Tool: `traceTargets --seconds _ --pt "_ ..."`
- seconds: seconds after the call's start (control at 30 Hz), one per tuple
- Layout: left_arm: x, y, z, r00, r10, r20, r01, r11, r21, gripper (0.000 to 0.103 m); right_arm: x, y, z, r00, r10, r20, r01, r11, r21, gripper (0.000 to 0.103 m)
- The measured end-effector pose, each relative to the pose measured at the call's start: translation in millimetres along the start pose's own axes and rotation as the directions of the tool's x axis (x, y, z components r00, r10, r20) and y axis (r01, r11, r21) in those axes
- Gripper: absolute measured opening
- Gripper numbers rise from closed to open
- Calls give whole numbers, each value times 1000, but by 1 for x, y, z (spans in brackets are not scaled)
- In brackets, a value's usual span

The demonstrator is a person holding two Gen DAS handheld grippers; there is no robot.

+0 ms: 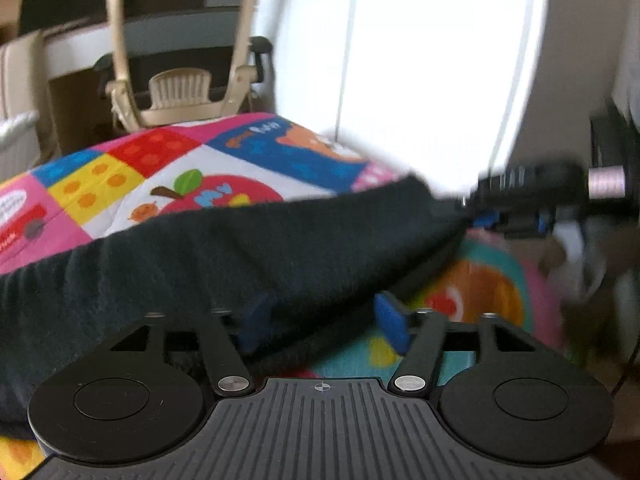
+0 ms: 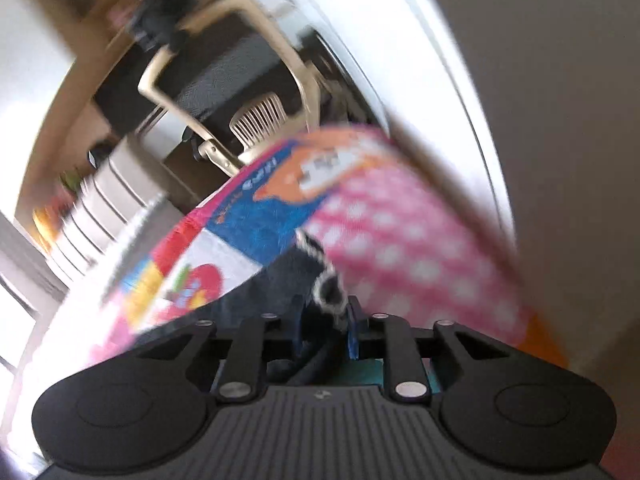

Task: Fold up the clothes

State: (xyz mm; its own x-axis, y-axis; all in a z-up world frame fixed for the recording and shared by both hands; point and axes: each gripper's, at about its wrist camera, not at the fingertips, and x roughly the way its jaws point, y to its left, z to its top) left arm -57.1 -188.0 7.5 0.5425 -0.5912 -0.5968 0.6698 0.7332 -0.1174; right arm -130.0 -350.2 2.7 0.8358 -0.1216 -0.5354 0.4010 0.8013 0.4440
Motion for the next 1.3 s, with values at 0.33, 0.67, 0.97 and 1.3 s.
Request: traceTargets --seconds 0.33,0.67,0.97,1.3 --pt "7 10 64 998 6 67 3 990 -141 87 -33 28 -2 998 26 59 -10 963 -269 11" --pt "52 -4 33 989 -134 -53 121 971 -208 92 -6 -70 -2 969 229 -92 -162 872 461 33" --pt "44 9 27 989 -136 -61 119 967 -227 94 6 20 2 999 27 -17 -29 987 -155 16" --pt "40 -9 87 995 -88 -42 81 988 -132 95 -12 114 -78 987 -11 163 147 488 -860 17"
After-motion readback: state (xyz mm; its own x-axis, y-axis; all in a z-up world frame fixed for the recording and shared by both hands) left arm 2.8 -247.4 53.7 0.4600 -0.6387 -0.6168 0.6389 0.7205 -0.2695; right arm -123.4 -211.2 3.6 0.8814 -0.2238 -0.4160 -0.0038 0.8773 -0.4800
